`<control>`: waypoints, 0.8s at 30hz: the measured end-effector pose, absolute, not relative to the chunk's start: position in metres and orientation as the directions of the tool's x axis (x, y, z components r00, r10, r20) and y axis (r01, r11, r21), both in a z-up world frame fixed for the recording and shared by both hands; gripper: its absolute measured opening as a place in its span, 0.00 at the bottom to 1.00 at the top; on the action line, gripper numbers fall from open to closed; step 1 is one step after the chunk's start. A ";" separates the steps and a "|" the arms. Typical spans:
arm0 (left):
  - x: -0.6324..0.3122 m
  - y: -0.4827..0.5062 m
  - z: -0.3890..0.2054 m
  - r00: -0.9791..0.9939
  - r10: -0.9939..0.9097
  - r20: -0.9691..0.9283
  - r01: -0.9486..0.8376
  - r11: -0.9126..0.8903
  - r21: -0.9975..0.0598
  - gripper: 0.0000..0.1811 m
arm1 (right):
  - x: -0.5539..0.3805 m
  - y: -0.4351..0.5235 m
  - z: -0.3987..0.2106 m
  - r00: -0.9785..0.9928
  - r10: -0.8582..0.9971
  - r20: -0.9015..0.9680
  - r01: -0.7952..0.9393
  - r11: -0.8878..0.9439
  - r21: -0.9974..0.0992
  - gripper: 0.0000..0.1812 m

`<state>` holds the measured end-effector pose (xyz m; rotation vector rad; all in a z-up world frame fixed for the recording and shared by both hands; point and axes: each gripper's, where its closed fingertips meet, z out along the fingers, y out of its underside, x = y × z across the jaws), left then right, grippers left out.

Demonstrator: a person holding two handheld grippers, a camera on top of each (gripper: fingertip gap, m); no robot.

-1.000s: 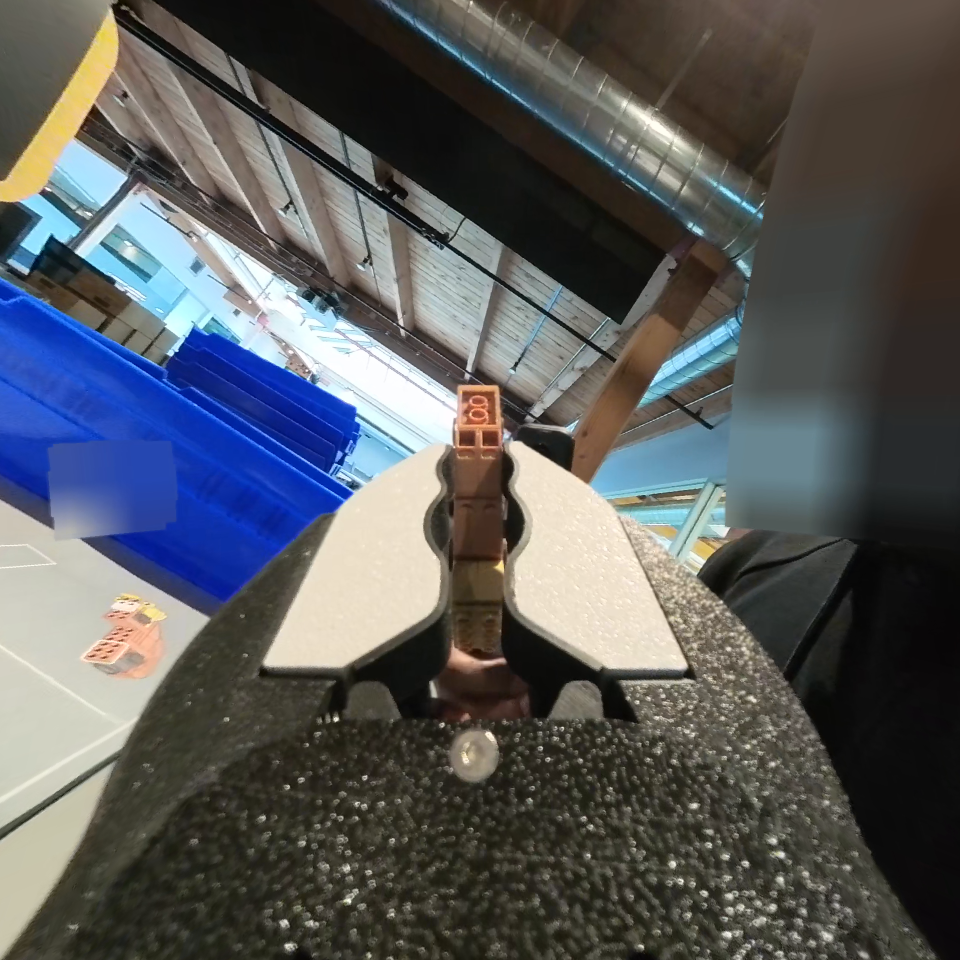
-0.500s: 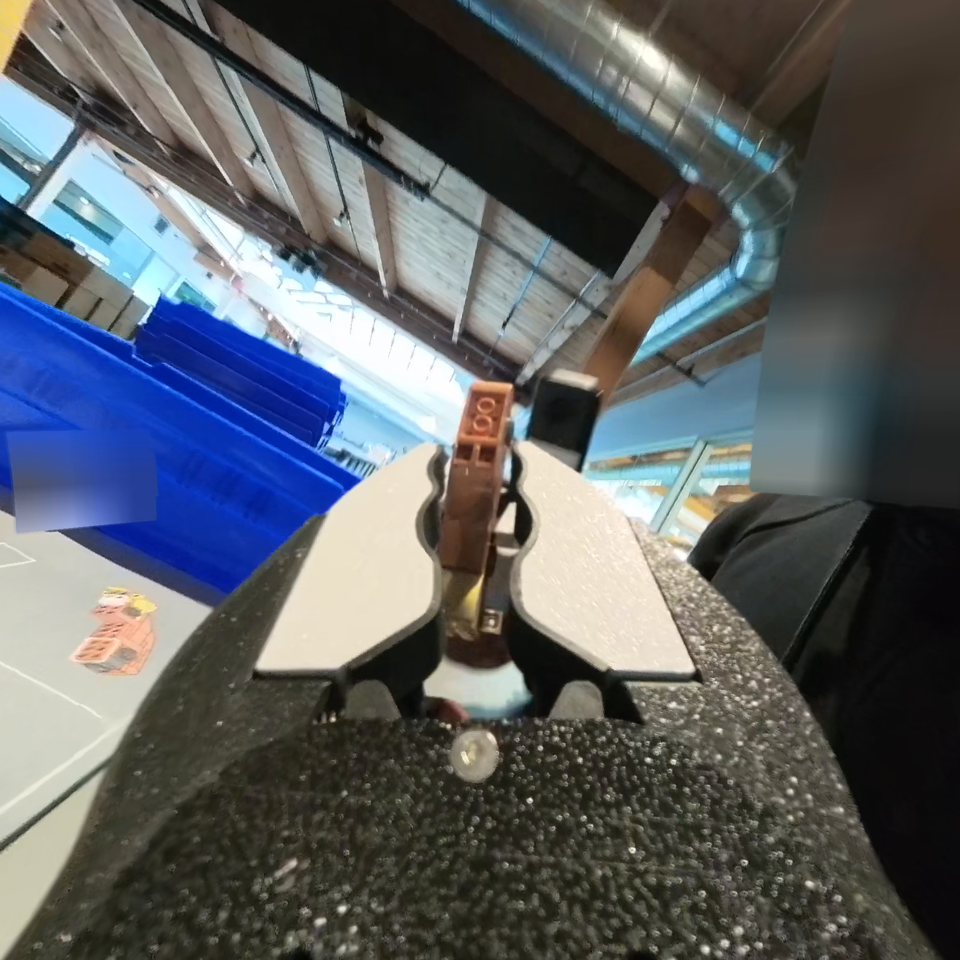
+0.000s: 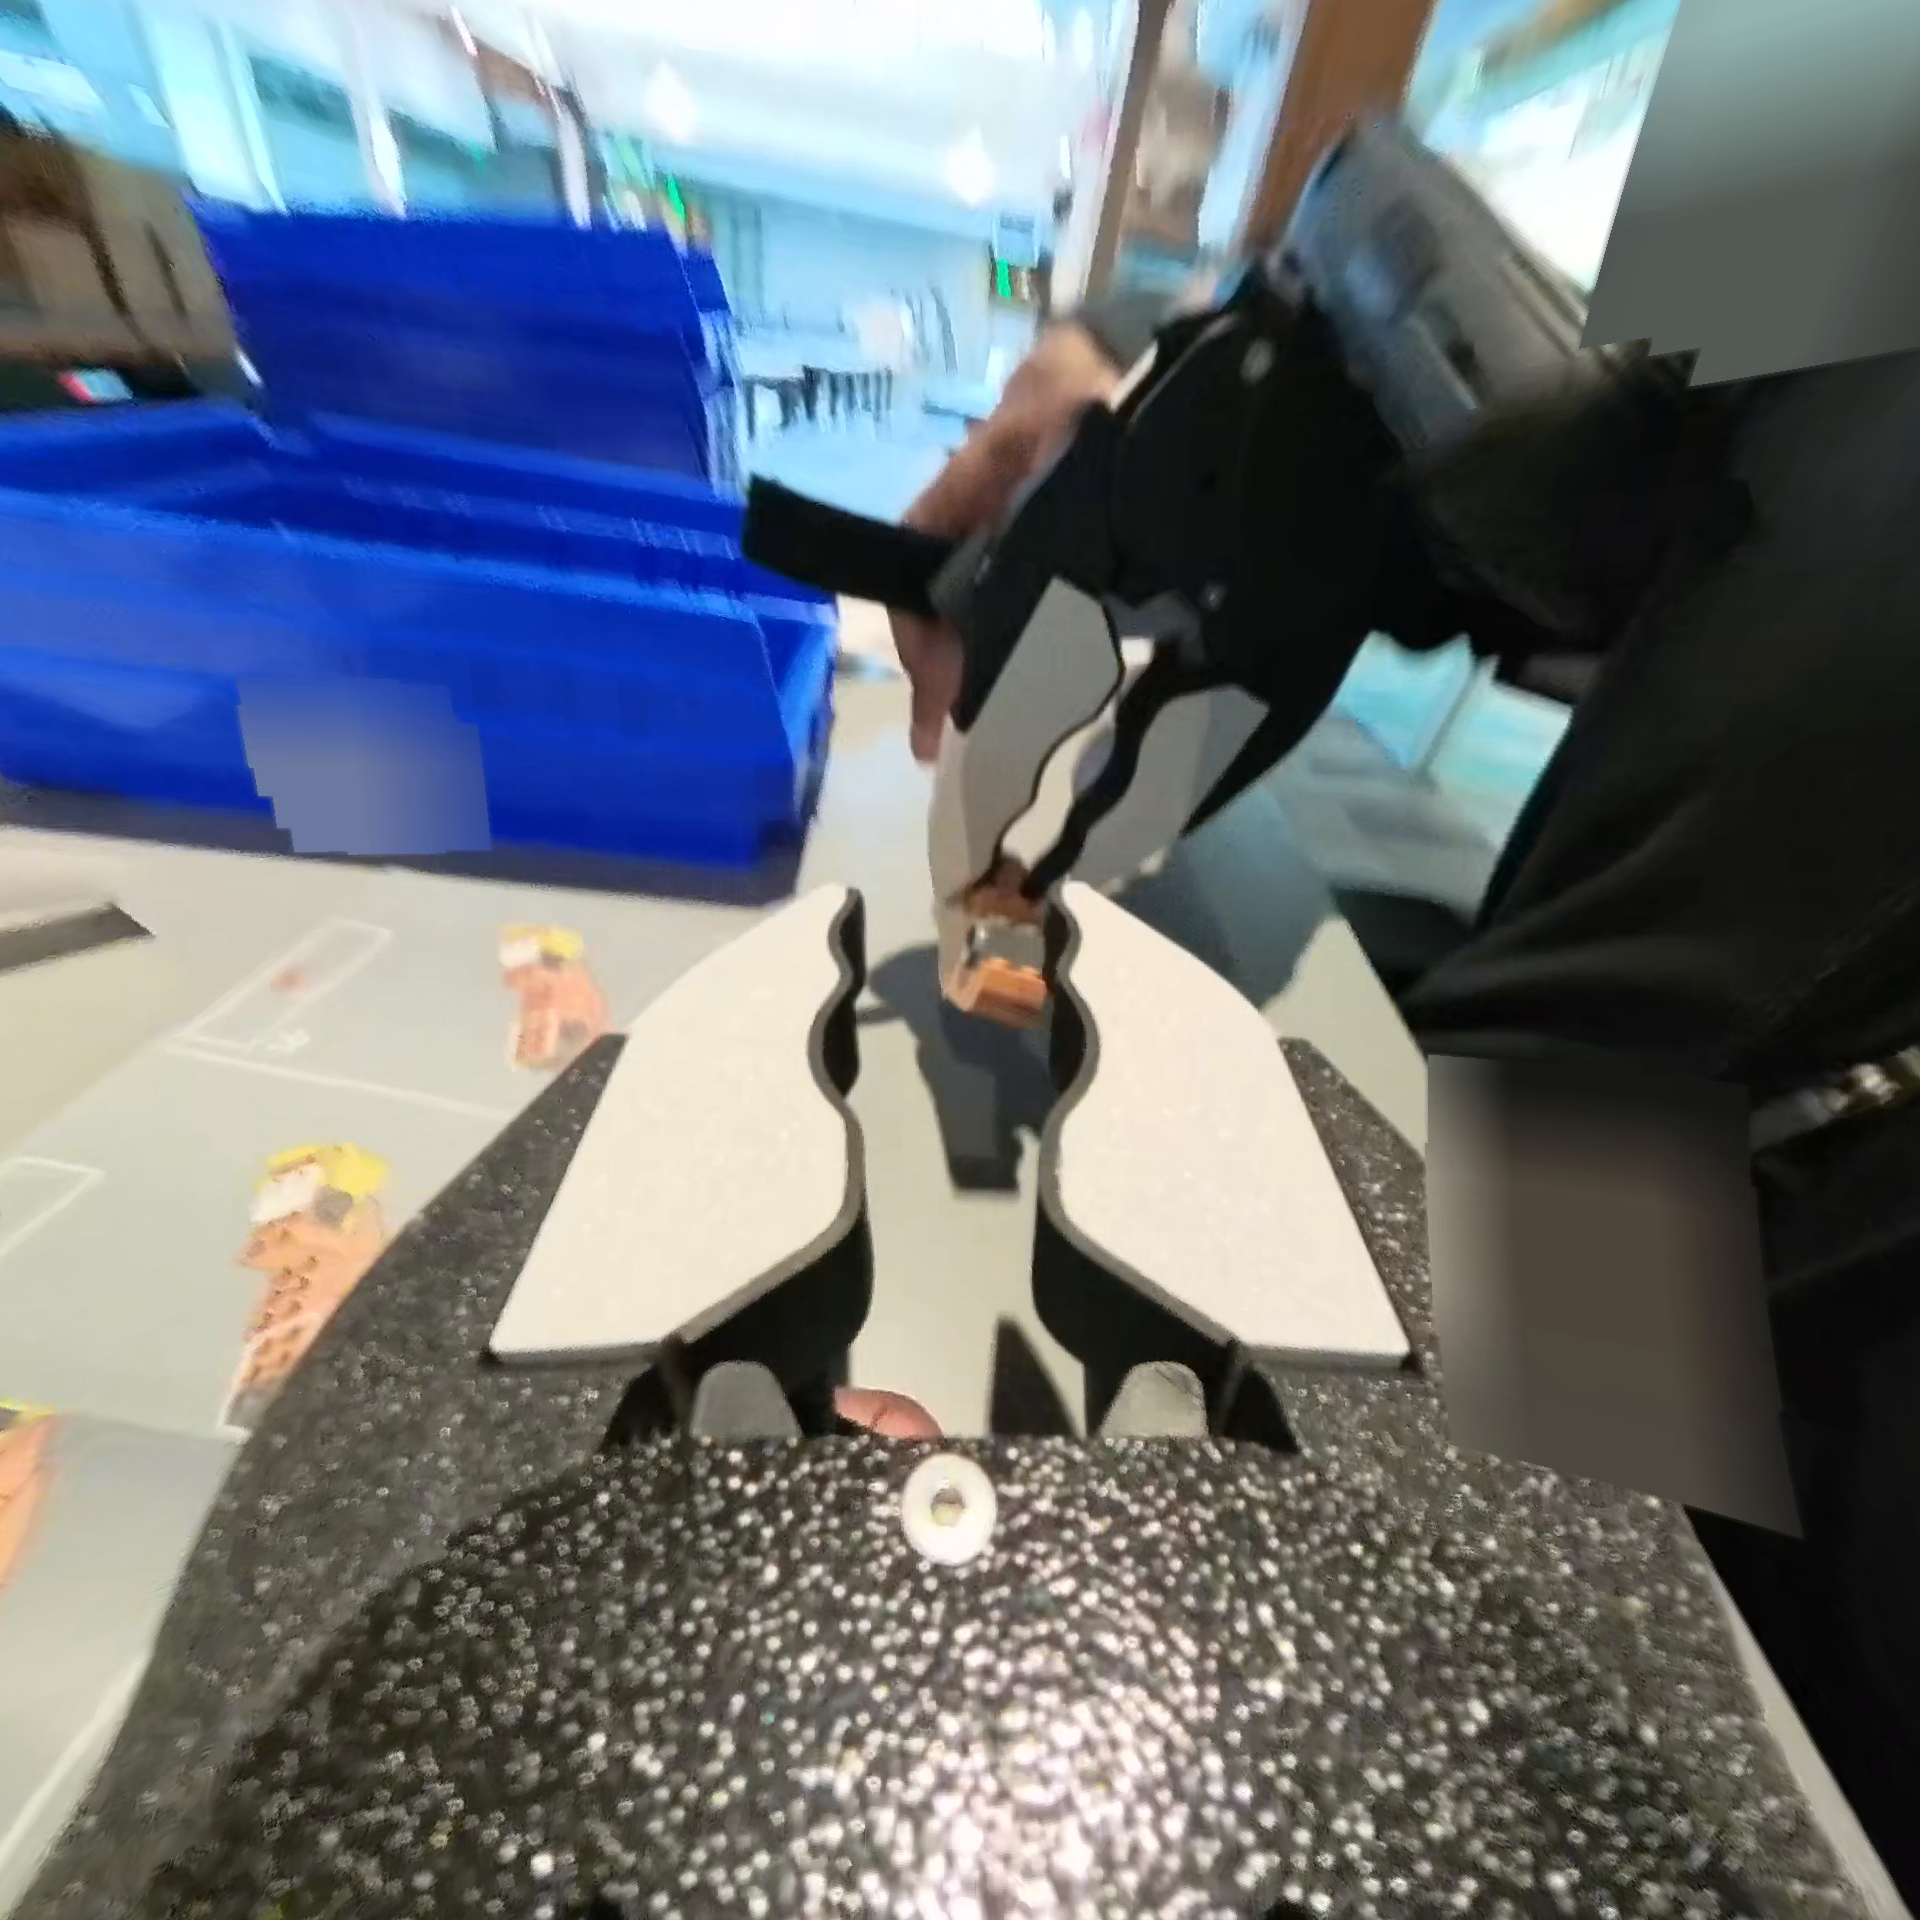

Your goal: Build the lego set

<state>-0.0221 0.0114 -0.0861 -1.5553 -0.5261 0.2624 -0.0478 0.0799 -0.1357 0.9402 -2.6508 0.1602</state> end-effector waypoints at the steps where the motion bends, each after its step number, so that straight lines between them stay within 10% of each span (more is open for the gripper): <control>1: -0.022 0.013 -0.091 0.864 0.481 0.148 0.179 -0.019 -0.984 0.18 | -0.048 0.084 -0.139 -0.698 -0.640 0.320 -0.656 0.751 0.072 0.10; 13: -0.022 0.012 -0.110 0.859 0.494 0.133 0.253 -0.184 -0.950 0.17 | -0.046 0.090 -0.164 -0.521 -0.831 0.196 -0.743 0.554 0.376 0.12; 20: -0.017 0.017 -0.110 0.867 0.477 0.146 0.260 -0.183 -0.948 0.18 | -0.048 0.087 -0.147 -0.575 -0.761 0.301 -0.722 0.645 0.249 0.23; 24: -0.017 0.017 -0.108 0.863 0.480 0.157 0.255 -0.146 -0.956 0.17 | -0.056 0.084 -0.106 -0.666 -0.600 0.443 -0.684 0.728 -0.041 0.23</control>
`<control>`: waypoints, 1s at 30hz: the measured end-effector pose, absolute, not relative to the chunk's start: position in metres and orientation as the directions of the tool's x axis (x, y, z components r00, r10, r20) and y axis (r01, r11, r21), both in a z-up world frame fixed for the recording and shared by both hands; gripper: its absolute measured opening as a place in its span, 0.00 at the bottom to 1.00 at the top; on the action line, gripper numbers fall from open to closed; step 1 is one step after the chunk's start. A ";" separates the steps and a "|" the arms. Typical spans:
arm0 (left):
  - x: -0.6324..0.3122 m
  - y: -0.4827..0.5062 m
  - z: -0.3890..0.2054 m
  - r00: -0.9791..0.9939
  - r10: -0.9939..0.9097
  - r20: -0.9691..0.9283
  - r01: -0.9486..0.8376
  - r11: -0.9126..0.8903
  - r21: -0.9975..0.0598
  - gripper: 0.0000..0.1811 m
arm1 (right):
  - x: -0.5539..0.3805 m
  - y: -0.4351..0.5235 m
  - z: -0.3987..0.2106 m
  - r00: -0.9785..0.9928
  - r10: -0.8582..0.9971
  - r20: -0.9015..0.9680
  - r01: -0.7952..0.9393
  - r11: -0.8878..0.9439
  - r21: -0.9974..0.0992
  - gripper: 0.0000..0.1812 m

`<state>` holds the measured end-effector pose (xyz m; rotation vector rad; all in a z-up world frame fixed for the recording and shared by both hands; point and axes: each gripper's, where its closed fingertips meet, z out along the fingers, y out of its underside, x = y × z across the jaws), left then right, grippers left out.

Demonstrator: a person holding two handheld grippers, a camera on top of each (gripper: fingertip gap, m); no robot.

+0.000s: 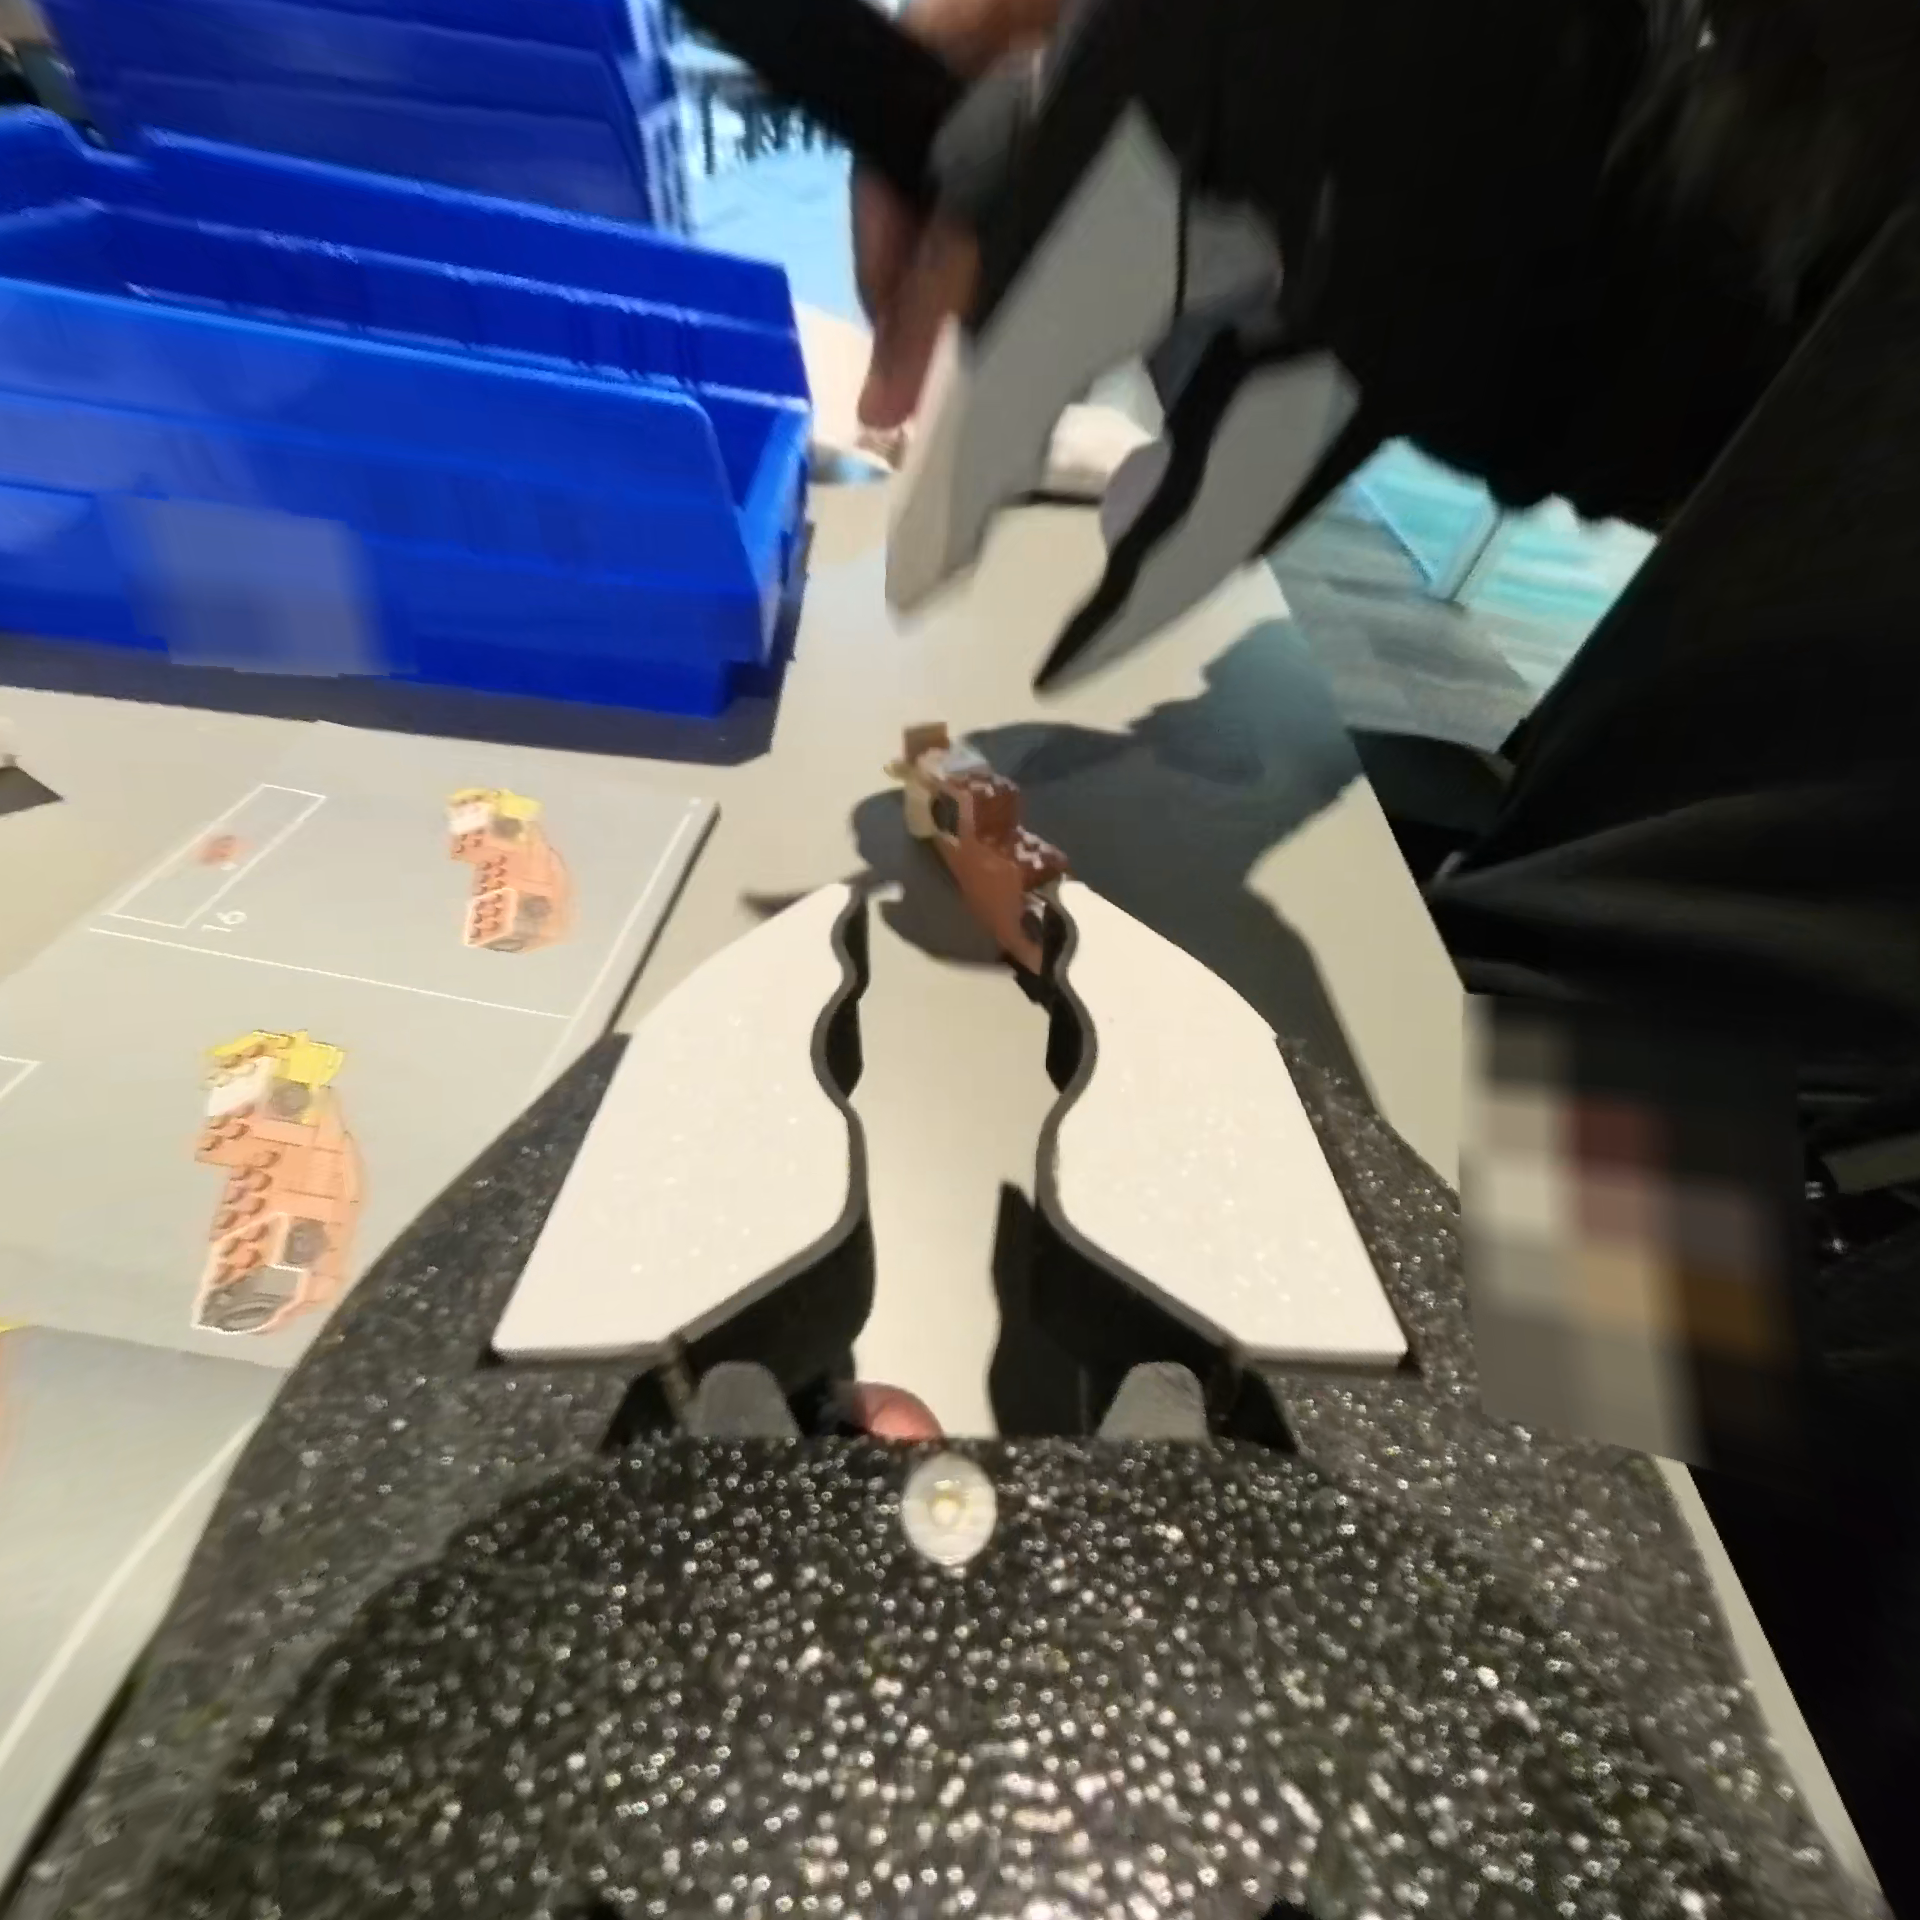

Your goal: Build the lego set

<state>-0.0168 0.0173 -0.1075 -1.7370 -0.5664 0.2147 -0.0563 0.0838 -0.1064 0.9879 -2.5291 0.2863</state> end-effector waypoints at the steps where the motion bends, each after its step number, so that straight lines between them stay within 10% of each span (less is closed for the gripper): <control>1: -0.018 0.016 -0.105 0.860 0.485 0.162 0.252 -0.125 -0.960 0.17 | -0.064 0.082 -0.091 -0.703 -0.518 0.487 -0.653 0.742 -0.151 0.22; 5: -0.026 0.004 -0.091 0.840 0.515 0.170 0.208 -0.015 -0.978 0.17 | -0.109 0.085 -0.023 -0.828 -0.079 0.555 -0.476 0.623 -0.621 0.19; 9: -0.038 -0.013 -0.069 0.809 0.557 0.188 0.138 0.131 -0.982 0.15 | -0.154 0.104 0.010 -0.876 0.228 0.426 -0.326 0.372 -0.869 0.18; 19: -0.053 -0.020 -0.051 0.698 0.707 0.111 -0.048 0.201 -0.978 0.14 | -0.202 0.100 0.015 -0.877 0.394 0.275 -0.294 0.012 -0.956 0.08; 30: -0.067 -0.019 -0.049 0.682 0.717 0.147 -0.050 0.247 -0.968 0.14 | -0.202 0.126 -0.001 -0.886 0.385 0.258 -0.255 0.061 -0.965 0.06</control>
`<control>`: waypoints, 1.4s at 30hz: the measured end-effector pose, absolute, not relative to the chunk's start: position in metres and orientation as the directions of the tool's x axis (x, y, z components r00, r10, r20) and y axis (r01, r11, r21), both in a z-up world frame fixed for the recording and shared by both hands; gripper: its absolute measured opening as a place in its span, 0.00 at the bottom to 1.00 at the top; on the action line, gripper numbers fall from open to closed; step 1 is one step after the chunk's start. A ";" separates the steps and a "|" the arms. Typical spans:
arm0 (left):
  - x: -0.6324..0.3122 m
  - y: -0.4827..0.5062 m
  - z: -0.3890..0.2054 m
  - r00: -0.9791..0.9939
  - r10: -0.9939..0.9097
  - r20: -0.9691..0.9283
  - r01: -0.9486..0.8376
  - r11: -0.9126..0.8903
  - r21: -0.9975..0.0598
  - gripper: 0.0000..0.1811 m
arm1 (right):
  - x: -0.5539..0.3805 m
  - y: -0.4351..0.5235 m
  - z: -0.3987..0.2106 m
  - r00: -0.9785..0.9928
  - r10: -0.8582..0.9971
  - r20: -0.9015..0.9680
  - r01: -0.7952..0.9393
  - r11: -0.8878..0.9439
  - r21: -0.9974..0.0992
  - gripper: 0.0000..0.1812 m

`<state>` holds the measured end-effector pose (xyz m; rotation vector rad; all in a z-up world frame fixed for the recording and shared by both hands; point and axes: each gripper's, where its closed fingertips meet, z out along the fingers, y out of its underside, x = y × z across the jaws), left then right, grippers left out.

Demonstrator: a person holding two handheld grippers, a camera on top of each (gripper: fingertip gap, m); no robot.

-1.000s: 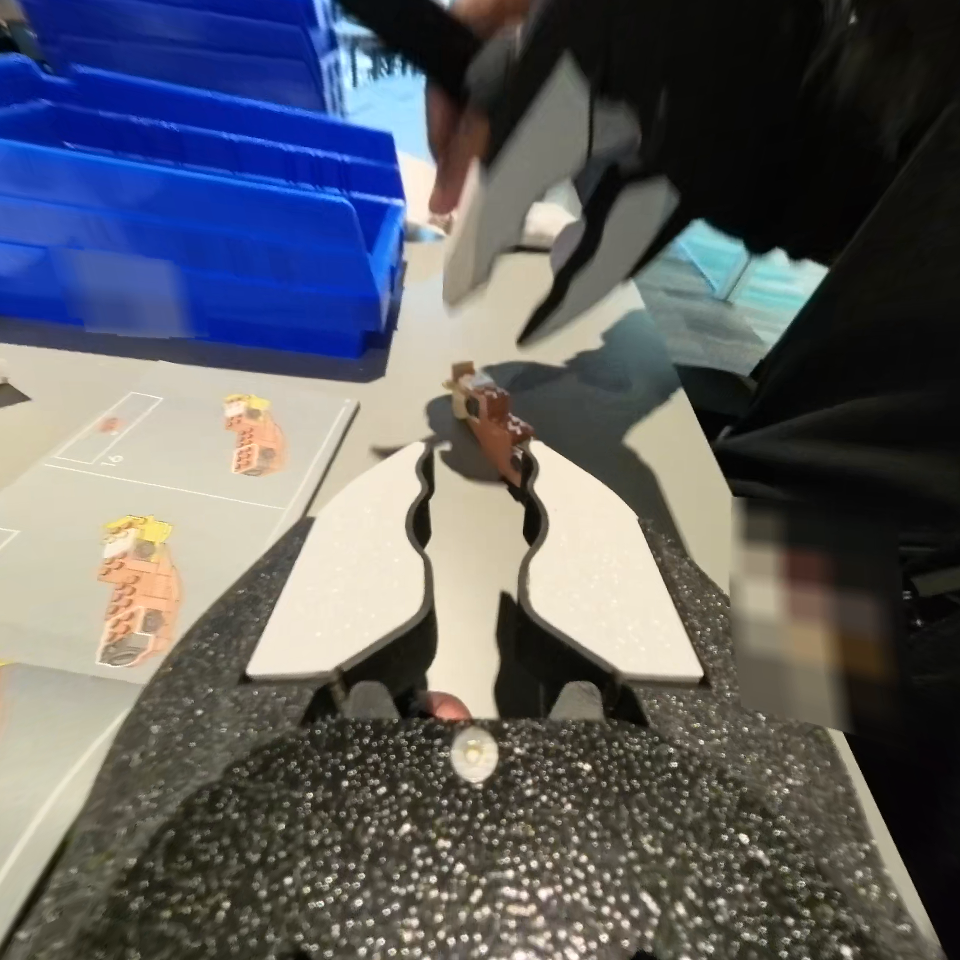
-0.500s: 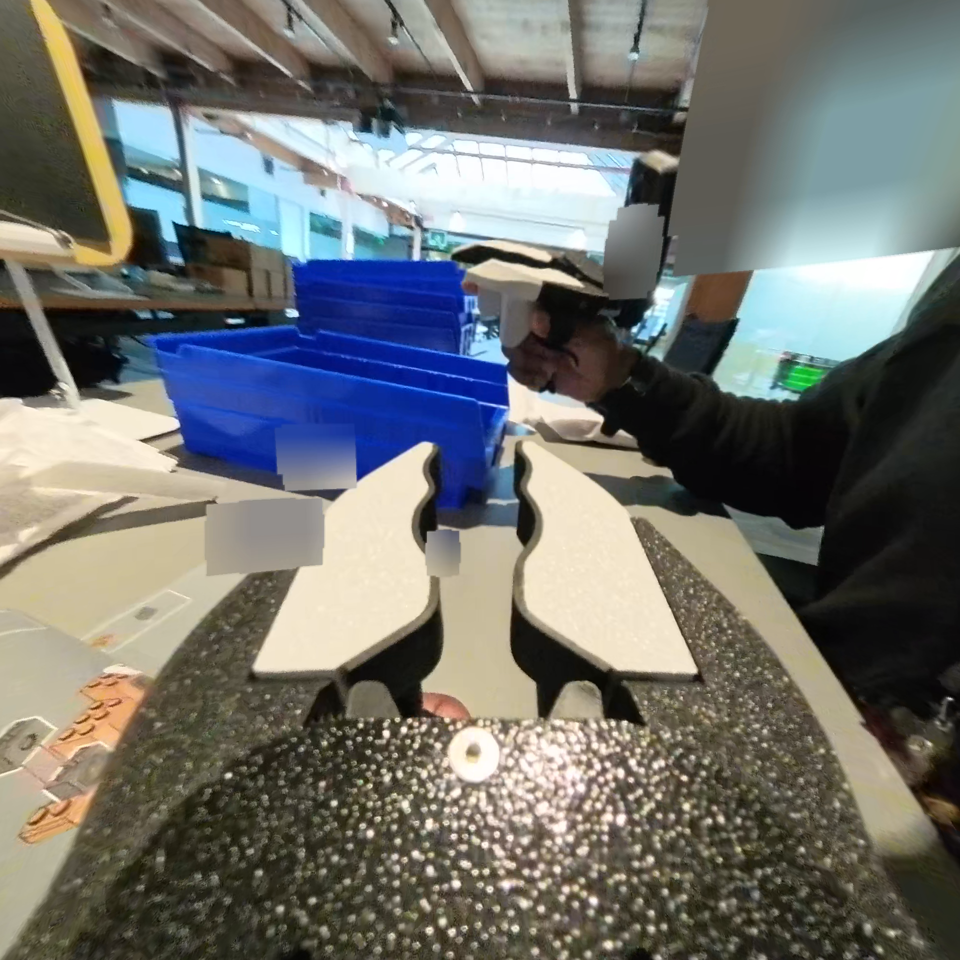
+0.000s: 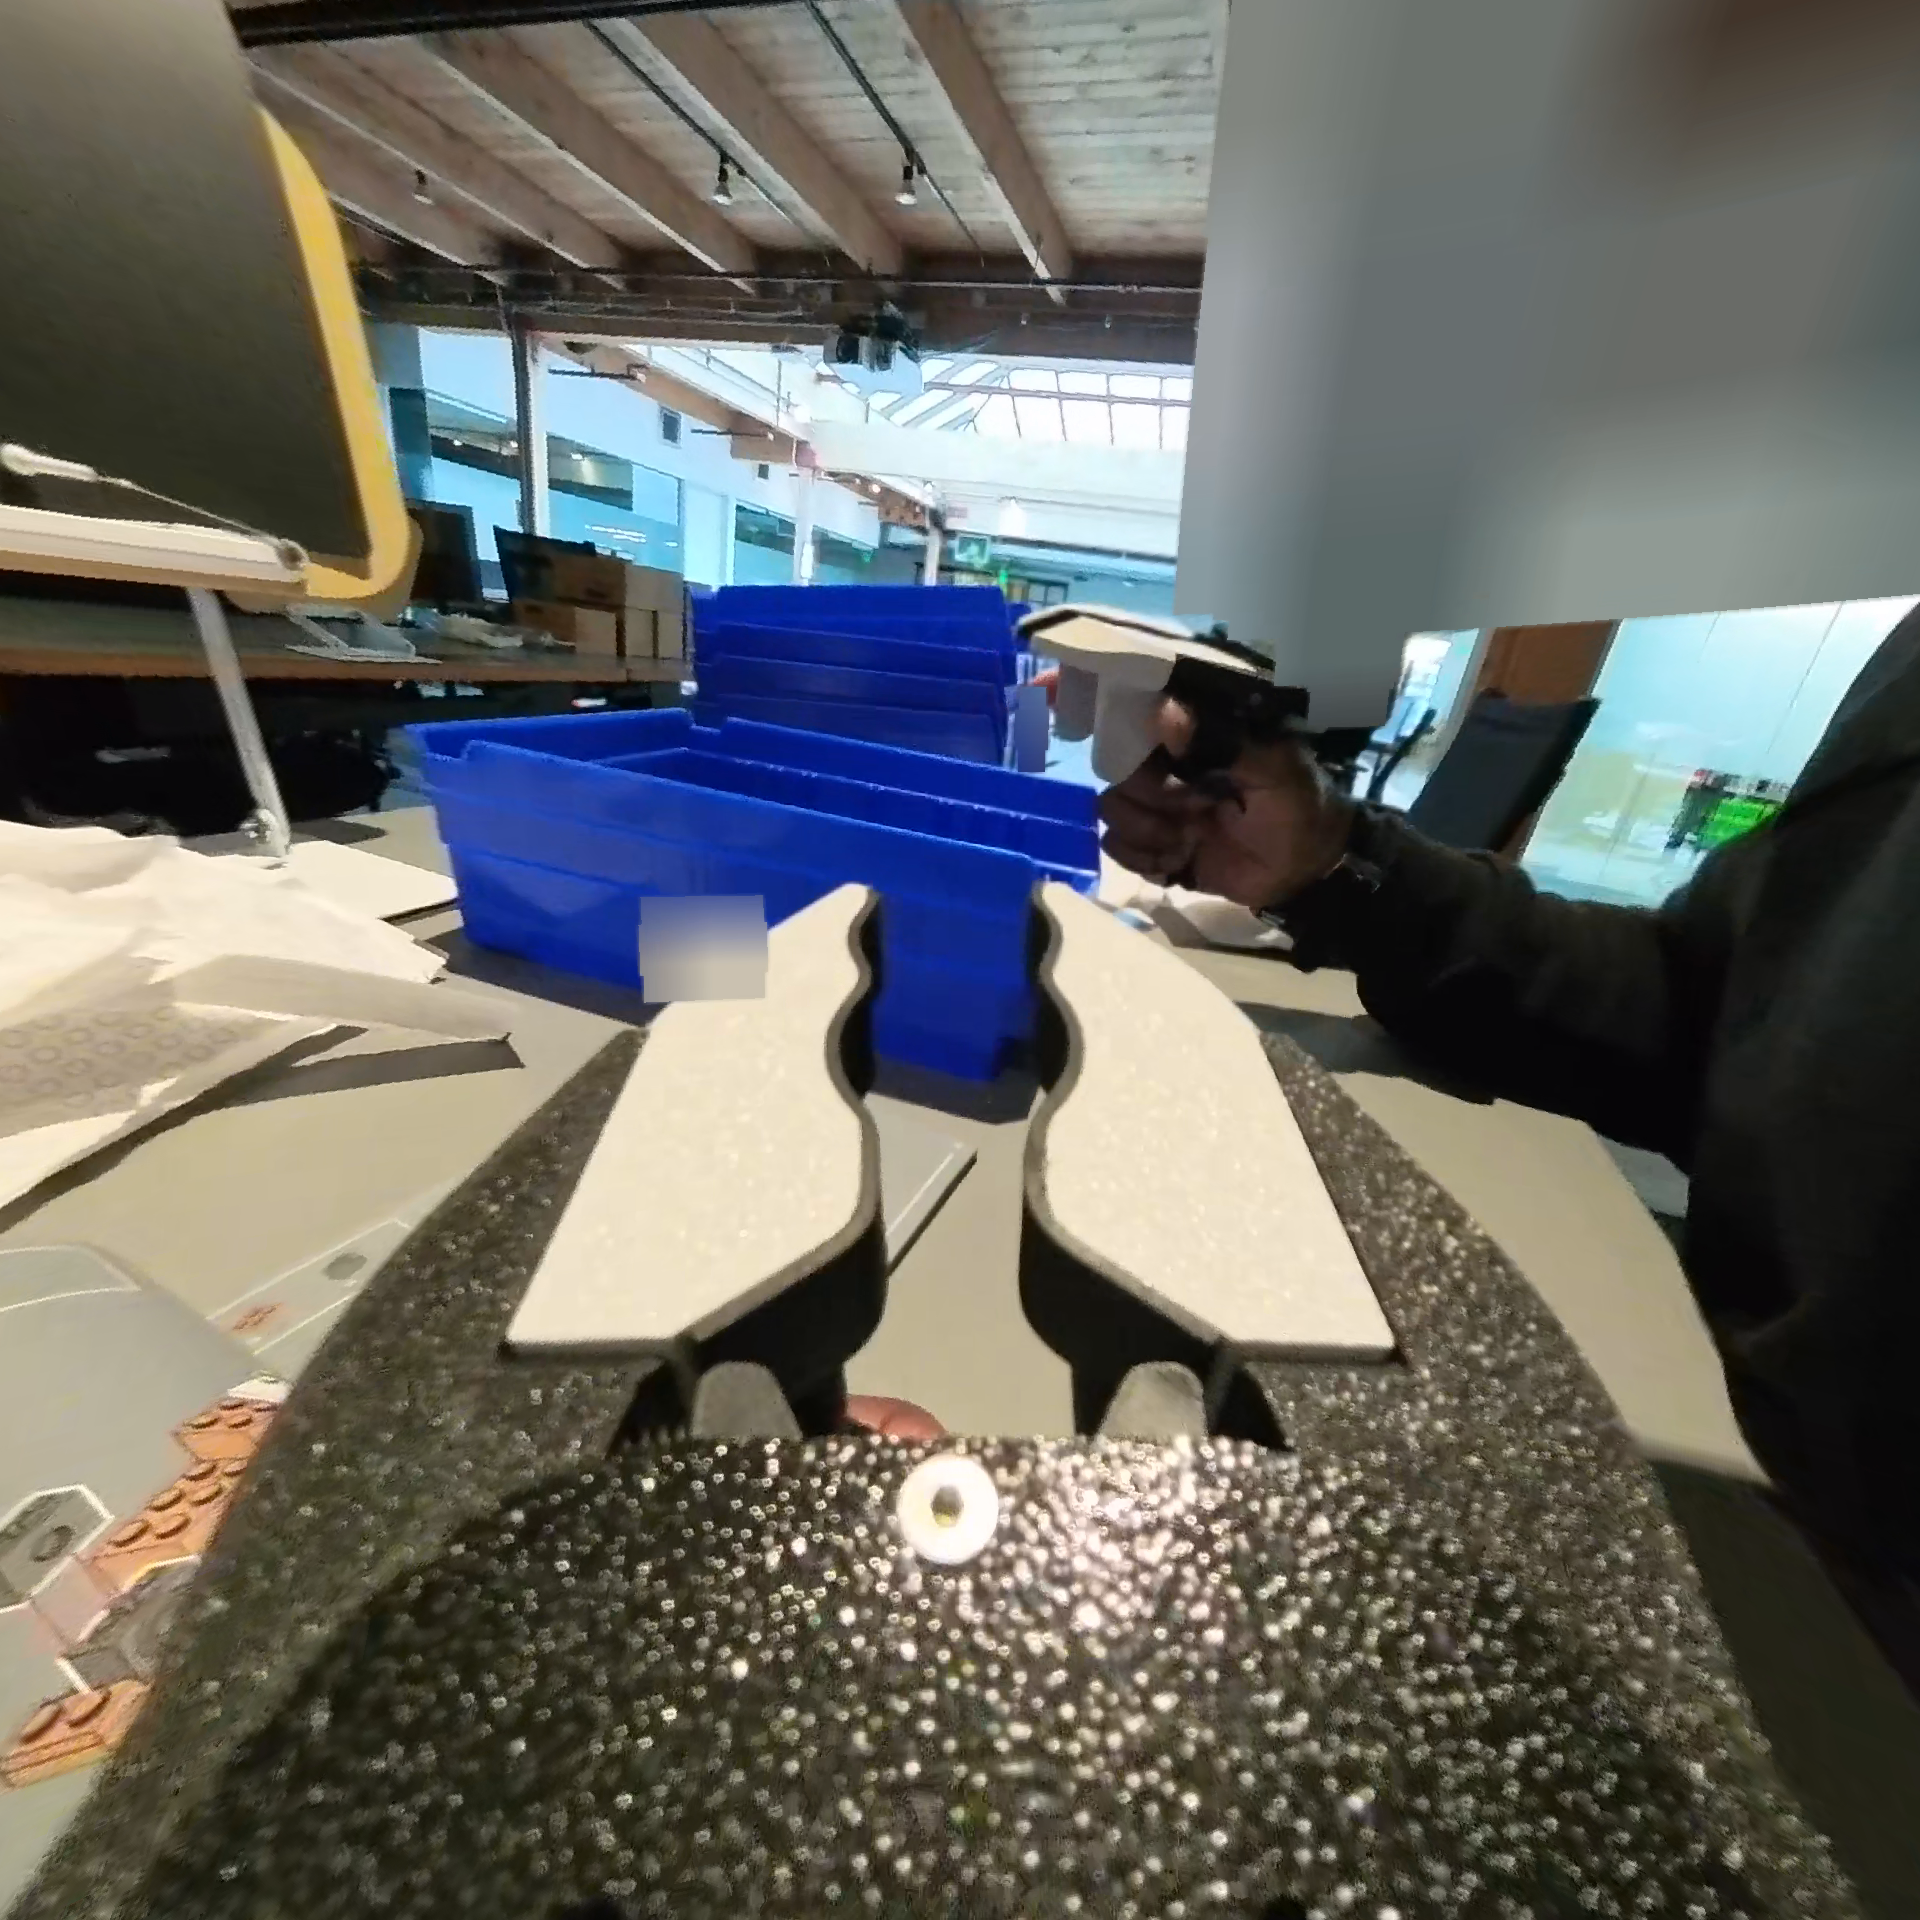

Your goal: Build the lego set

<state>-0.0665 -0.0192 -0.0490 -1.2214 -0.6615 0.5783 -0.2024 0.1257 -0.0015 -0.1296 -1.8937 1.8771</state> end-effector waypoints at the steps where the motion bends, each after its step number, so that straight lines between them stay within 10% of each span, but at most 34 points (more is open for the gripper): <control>1: -0.067 -0.021 -0.048 0.680 0.715 0.159 -0.048 0.260 -0.964 0.14 | -0.205 0.128 -0.003 -0.880 0.393 0.267 -0.257 0.079 -0.963 0.06; 42: -0.071 -0.004 -0.049 0.707 0.701 0.093 -0.073 0.203 -0.976 0.13 | -0.246 0.153 -0.041 -0.812 0.477 0.337 -0.183 0.339 -0.923 0.04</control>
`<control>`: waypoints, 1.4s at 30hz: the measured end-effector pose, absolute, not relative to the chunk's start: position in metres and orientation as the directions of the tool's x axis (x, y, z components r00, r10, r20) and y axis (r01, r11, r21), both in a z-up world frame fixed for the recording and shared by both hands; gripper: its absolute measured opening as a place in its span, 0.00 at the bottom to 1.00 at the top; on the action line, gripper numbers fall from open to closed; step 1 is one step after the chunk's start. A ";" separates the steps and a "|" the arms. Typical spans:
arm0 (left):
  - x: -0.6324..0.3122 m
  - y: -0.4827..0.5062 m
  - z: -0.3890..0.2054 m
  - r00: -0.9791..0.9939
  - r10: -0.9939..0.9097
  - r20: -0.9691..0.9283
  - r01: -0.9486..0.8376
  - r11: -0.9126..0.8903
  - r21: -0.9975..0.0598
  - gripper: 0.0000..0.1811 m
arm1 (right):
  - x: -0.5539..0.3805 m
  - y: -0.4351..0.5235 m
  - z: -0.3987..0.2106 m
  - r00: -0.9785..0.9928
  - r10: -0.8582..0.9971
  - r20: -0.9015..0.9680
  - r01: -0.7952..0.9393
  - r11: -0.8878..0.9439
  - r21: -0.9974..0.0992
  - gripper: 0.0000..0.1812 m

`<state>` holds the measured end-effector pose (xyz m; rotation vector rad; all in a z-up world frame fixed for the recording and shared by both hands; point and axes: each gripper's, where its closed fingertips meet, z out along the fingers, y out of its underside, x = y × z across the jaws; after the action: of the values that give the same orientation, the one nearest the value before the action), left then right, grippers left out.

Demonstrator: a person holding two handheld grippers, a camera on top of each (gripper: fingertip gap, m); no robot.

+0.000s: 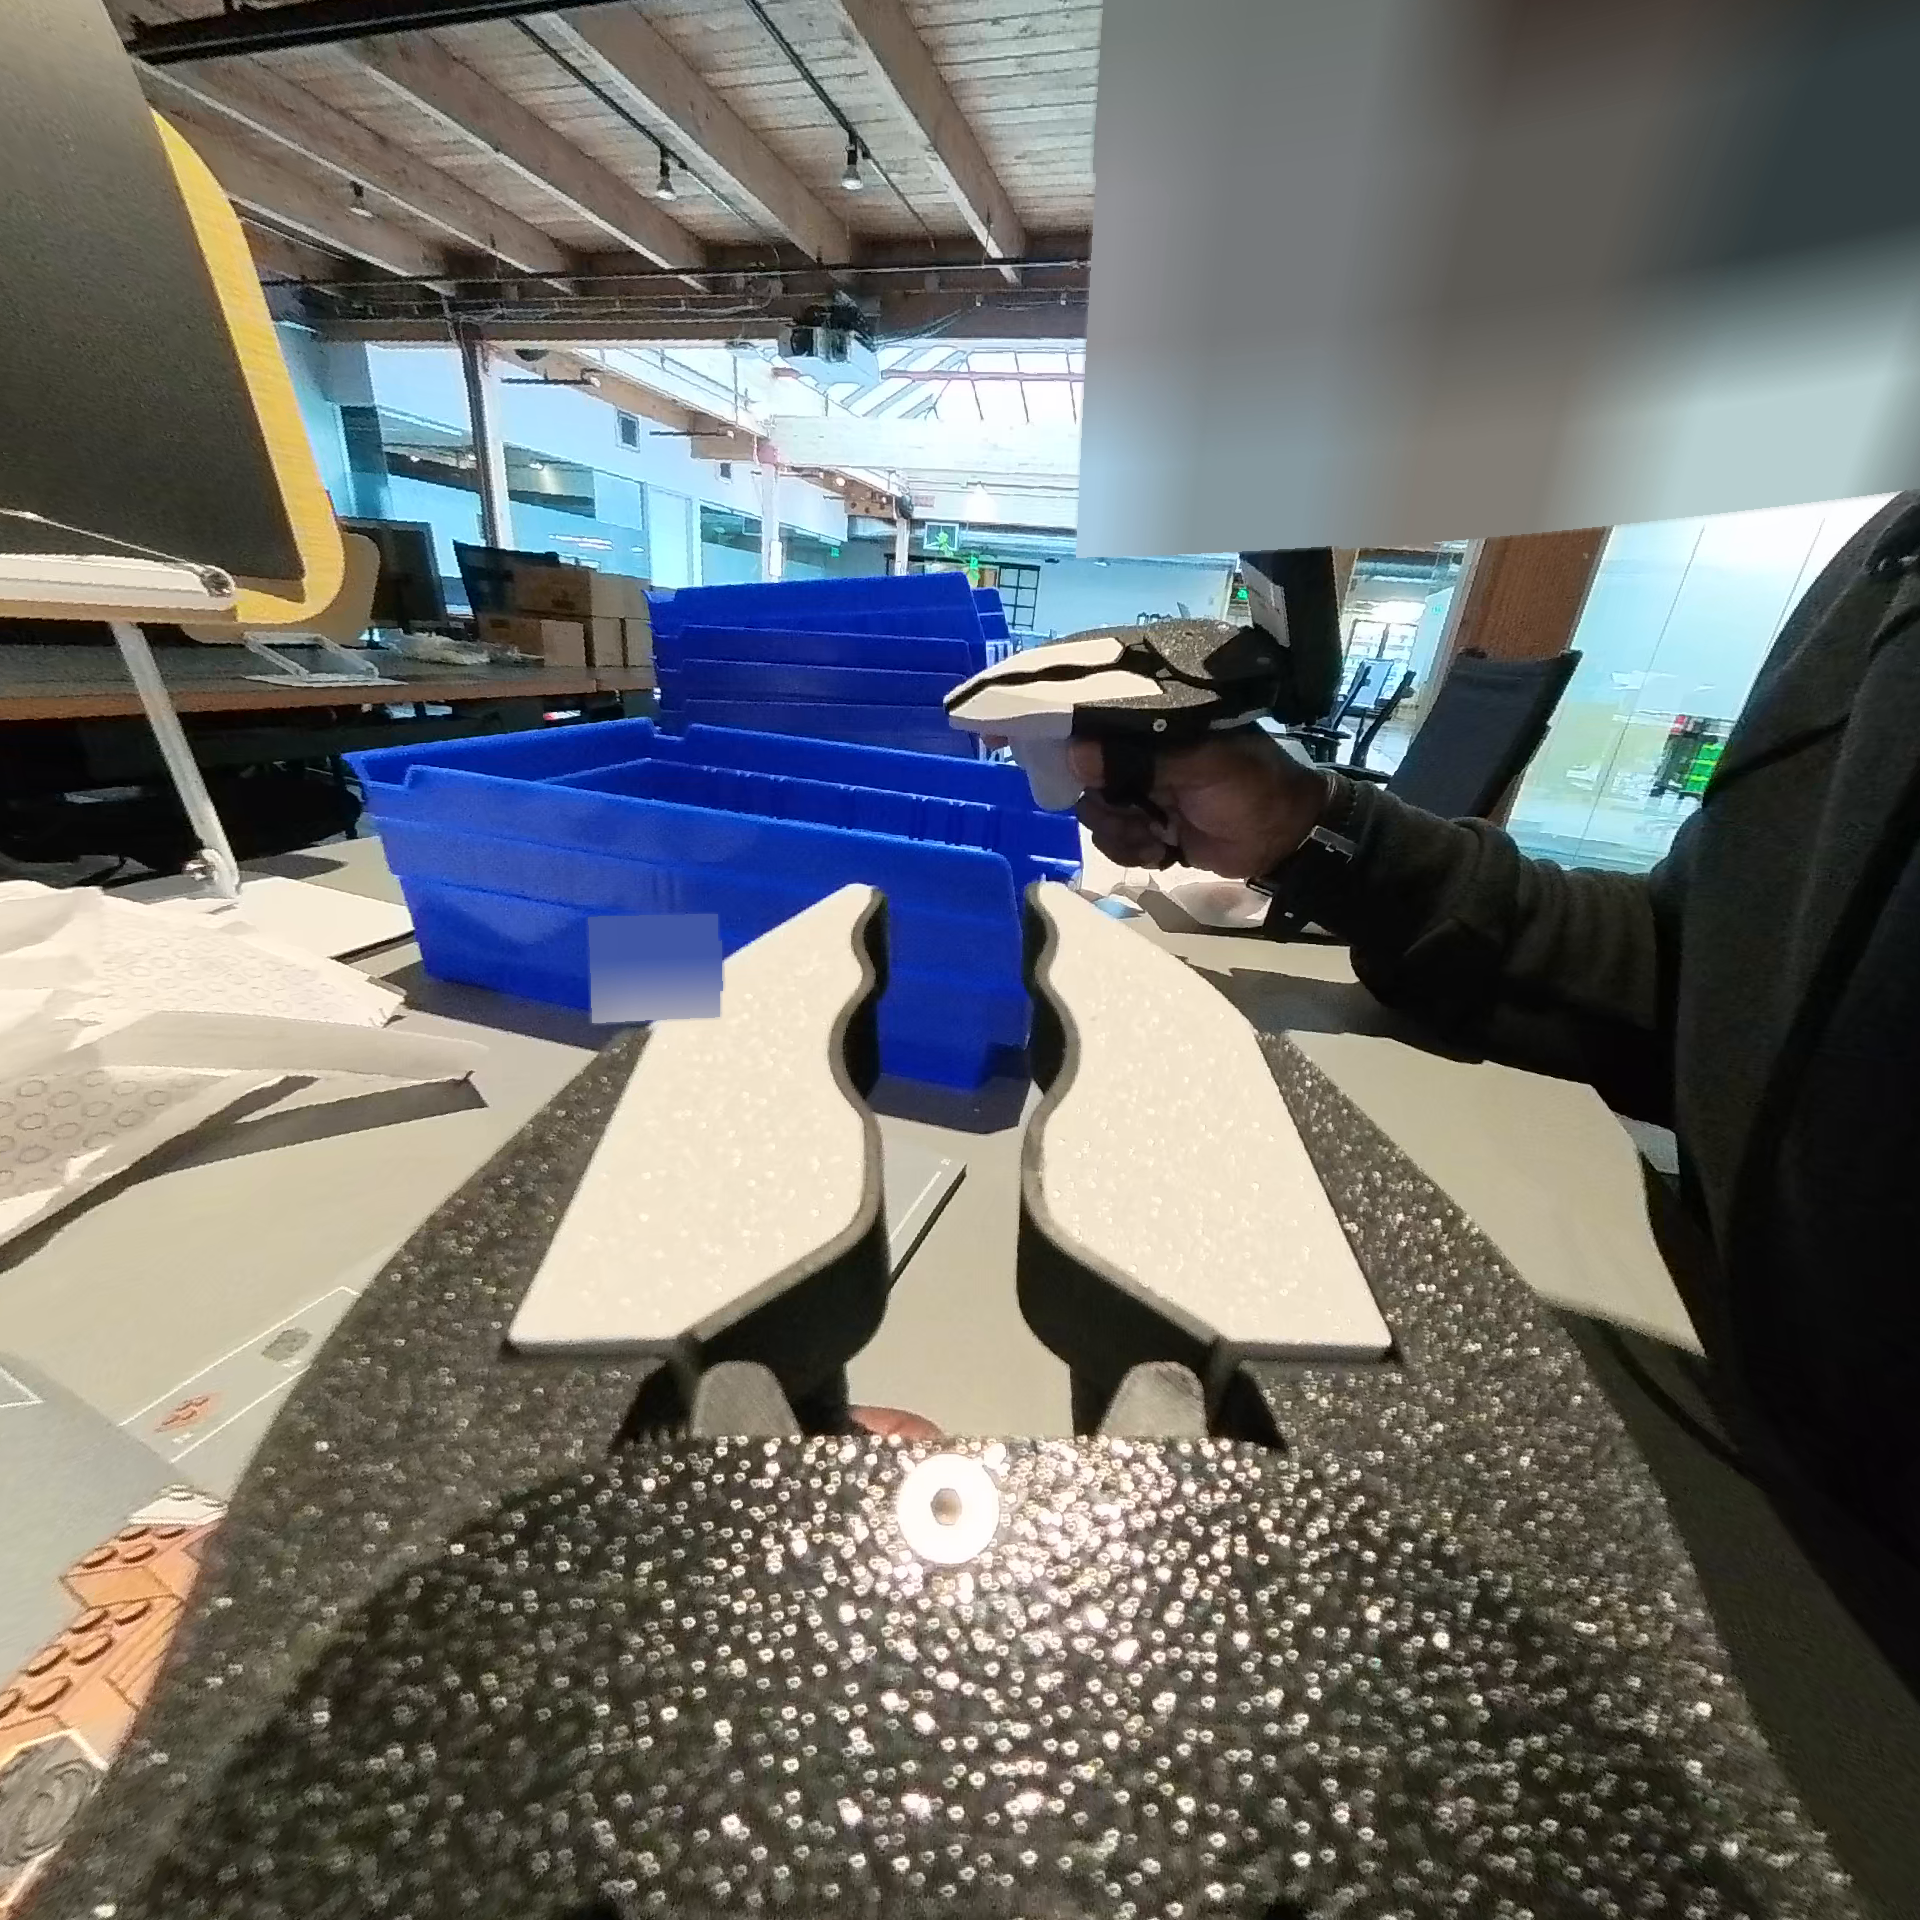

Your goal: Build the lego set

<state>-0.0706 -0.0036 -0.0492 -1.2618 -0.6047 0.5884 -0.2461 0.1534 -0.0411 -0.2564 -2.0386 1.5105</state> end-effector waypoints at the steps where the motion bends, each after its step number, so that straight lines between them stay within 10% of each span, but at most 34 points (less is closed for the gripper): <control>1: -0.071 -0.004 -0.049 0.707 0.701 0.093 -0.073 0.203 -0.976 0.13 | -0.246 0.153 -0.041 -0.812 0.476 0.338 -0.184 0.341 -0.922 0.04; 42: -0.070 -0.003 -0.049 0.710 0.699 0.089 -0.076 0.201 -0.977 0.13 | -0.246 0.153 -0.049 -0.812 0.465 0.352 -0.181 0.373 -0.910 0.03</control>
<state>-0.0701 -0.0031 -0.0495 -1.2642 -0.5995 0.5883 -0.2461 0.1526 -0.0486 -0.2447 -2.0659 1.4715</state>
